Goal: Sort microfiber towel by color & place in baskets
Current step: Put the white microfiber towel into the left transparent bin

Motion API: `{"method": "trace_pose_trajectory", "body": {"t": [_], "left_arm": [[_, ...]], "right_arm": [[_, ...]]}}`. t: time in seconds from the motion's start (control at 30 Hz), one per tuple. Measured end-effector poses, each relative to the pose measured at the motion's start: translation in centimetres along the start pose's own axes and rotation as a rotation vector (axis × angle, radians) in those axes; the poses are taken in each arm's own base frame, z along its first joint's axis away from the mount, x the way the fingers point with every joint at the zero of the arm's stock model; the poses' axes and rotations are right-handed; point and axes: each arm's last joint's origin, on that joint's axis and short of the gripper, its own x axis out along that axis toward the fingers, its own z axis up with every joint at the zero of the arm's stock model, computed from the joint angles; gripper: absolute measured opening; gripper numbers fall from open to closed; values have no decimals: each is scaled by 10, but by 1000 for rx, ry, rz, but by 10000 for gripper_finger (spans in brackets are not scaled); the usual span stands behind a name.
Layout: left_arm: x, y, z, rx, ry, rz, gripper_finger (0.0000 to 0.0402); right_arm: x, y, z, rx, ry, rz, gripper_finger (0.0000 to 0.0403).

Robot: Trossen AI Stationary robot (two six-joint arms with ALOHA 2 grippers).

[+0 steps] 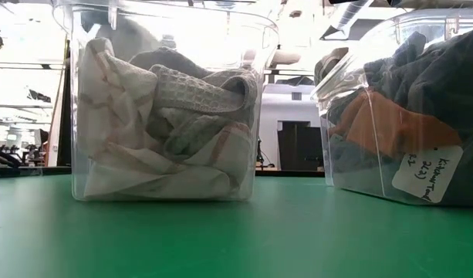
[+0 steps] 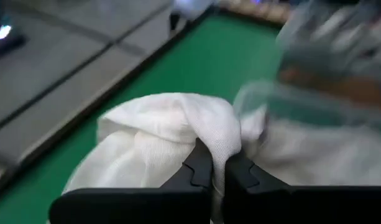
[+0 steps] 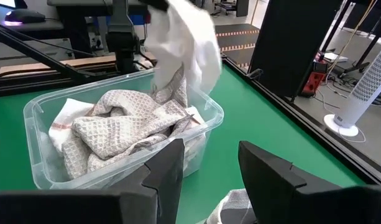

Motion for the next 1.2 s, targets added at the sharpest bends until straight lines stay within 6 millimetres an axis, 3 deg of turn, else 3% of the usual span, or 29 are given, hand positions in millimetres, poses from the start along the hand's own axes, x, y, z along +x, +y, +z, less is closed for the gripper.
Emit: {"method": "trace_pose_trajectory", "body": {"t": [0.3, 0.53, 0.83, 1.03, 1.2], "left_arm": [[-12, -18, 40, 49, -316, -362, 0], [-19, -27, 49, 164, -420, -628, 0], [0, -41, 41, 207, -319, -622, 0], [21, -51, 32, 212, -239, -449, 0], [45, -65, 18, 264, -122, -403, 0]], "right_arm": [[0, 0, 0, -1, 1, -2, 185], [0, 0, 0, -3, 2, -2, 185], [0, 0, 0, -3, 2, -2, 185], [0, 0, 0, -3, 2, -2, 185], [0, 0, 0, -3, 2, -2, 185]]}}
